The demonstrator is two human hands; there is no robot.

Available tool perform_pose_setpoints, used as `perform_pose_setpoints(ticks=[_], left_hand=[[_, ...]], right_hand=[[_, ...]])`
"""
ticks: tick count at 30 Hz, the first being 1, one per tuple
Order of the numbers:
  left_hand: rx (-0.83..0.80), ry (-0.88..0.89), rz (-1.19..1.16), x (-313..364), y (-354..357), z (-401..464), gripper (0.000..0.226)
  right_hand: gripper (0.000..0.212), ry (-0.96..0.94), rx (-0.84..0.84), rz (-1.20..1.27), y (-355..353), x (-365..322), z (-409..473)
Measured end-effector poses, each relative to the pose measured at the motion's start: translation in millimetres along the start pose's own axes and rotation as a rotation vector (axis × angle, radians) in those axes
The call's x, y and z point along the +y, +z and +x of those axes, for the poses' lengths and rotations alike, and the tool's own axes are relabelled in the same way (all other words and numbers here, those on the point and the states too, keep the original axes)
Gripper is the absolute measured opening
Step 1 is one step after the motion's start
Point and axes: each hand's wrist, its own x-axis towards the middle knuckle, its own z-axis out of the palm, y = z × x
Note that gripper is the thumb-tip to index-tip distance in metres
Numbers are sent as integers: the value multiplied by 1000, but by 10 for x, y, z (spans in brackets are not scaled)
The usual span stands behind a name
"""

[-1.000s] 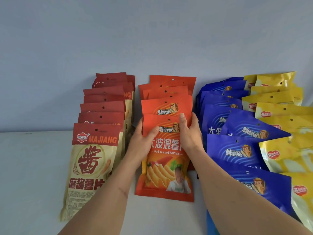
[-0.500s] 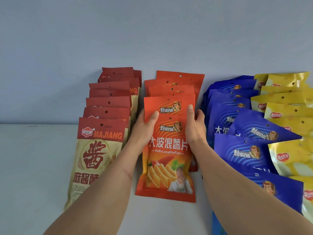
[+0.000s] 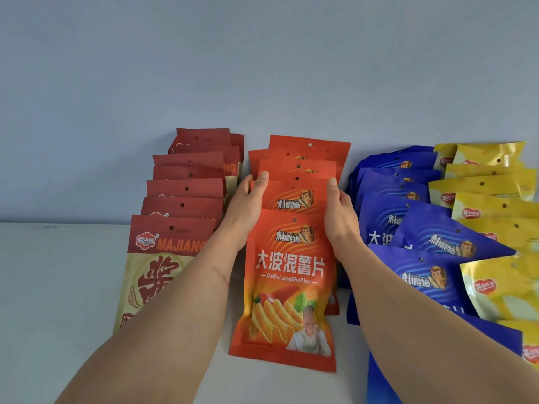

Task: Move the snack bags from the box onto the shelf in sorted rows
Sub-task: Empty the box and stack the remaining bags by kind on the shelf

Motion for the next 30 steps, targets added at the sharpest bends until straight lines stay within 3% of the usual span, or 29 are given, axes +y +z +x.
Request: perform_pose_setpoints(ticks=[2,9,16,19,24,27,30], left_hand=[[38,-34,-49,-61,-24,149,110],[-50,-162,-101,-51,-14,430,112],[-79,-103,9,8,-23,297,109],[40,-14,158,199,53,69,92],[231,242,518,116,244,-397,82],[253,404,723,-89,399,-873,76],[136,673,1001,-564,434,-1460,70]], right_hand=[[91,-3,1,-13,-1,-32,36],[114,13,-46,29,31,-166,237],[100,11,-60,-13,96,-49,295],[99,-39,46,-107,114,-58,335],[79,-414,288,-524,210,-284,343],[74,-627,230,-704,282,-412,404],[73,-741,174,-891,243,-396,479]])
